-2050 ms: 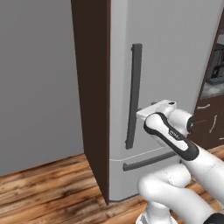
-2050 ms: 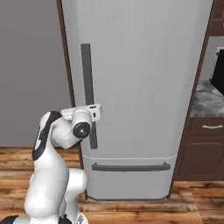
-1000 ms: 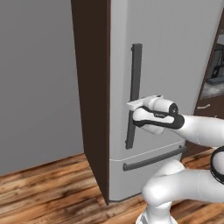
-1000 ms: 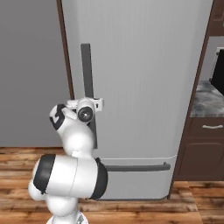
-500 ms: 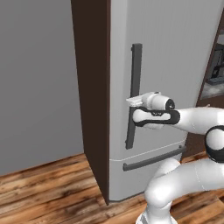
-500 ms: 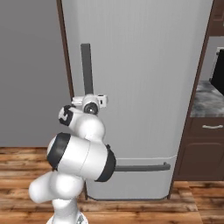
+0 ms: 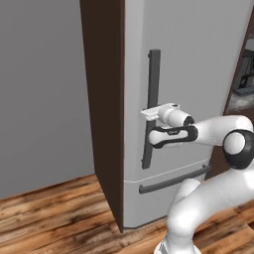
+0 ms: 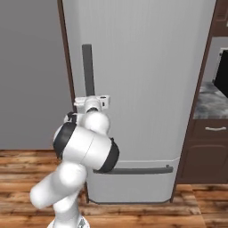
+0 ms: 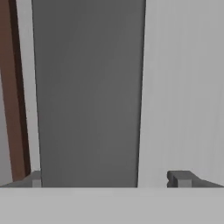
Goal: Take the donuts from the fridge and place them on the empty tray on the dining counter.
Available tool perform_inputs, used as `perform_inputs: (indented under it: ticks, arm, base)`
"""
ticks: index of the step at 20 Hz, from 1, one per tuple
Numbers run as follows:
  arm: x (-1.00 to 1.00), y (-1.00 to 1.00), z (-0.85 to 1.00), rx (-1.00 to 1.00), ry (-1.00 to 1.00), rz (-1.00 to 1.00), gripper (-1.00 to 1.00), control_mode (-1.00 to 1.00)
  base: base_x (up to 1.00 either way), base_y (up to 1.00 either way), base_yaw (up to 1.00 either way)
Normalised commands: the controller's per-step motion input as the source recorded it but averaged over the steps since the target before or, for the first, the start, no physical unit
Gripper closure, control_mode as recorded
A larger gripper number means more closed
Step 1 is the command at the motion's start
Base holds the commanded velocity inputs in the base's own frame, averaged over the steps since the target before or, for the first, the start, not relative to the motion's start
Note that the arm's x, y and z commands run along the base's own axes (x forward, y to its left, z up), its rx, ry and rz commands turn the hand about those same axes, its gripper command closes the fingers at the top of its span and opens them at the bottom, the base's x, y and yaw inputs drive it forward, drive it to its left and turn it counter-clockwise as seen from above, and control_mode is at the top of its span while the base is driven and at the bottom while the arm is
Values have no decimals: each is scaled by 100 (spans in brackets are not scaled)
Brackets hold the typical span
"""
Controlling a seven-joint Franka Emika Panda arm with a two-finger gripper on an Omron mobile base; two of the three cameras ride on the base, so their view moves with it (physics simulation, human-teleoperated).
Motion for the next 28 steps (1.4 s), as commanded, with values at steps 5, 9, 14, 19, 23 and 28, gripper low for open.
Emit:
perform_inputs:
  ticks: [5,9,14,19,23,28]
  arm:
    - [13,-32,9,7,19,-3,100,-100]
    - [-54,-100,40,31,48,-16,100,-100]
    - [-67,-100,26,33,54,-20,100,-100]
    - [-63,-100,20,34,37,-21,100,-100]
    - [-50,-100,22,34,28,-18,100,-100]
    - [-9,-100,5,24,12,-10,100,-100]
  base:
    - [0,0,0]
    - [0,0,0]
    - [0,0,0]
    - [0,0,0]
    - [0,0,0]
    - [0,0,0]
